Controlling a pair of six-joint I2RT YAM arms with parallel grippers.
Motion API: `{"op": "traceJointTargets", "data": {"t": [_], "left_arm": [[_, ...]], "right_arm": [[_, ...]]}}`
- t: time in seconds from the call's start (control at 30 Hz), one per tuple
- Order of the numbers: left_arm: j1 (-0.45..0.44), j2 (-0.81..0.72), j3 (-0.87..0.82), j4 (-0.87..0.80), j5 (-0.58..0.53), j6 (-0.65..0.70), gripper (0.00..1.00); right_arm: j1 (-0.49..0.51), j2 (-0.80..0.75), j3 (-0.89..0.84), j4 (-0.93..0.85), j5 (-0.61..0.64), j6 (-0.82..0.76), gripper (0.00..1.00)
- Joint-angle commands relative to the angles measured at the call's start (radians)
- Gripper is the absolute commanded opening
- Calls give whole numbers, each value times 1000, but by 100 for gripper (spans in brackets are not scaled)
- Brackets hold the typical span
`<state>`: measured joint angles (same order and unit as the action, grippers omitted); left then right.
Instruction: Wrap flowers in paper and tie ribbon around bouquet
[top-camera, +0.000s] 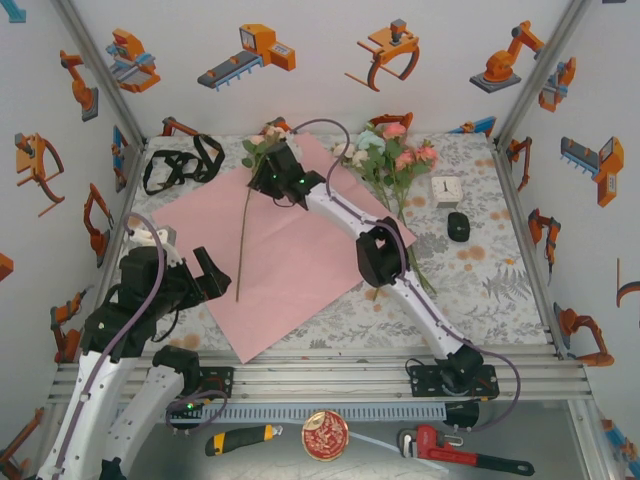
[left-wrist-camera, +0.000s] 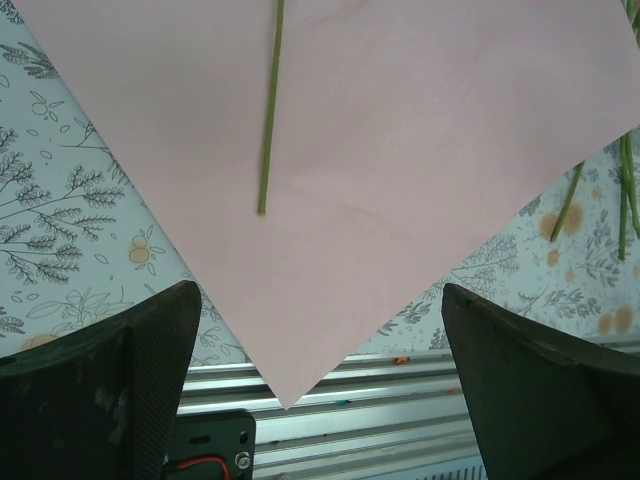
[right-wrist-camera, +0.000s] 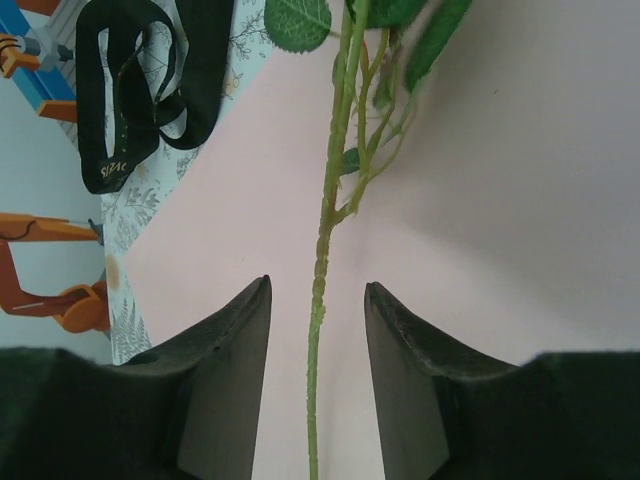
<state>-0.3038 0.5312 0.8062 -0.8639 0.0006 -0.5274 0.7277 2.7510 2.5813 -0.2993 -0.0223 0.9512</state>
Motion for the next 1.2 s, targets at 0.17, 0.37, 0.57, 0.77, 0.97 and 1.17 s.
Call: {"op": "traceJointTargets", "data": {"t": [0.17, 0.37, 0.57, 0.77, 0.97, 1.17], "left_arm": [[7, 1, -12, 146, 126, 43, 95], [5, 38, 7, 256, 231, 54, 93], [5, 108, 49, 308, 390, 124, 92], [3, 166, 89, 312, 474, 207, 92], [1, 201, 93, 327, 416, 198, 92], [-2, 218, 87, 339, 385, 163, 92]], "right_arm": [[-106, -498, -335, -115, 31, -272, 43], [-268, -706, -561, -296, 192, -530, 43], [-413, -749, -682, -324, 173, -667, 41], [-447, -623, -607, -357, 57, -779, 38], [-461, -465, -497, -410, 47, -775, 32], [-479, -403, -474, -433, 57, -776, 25]]}}
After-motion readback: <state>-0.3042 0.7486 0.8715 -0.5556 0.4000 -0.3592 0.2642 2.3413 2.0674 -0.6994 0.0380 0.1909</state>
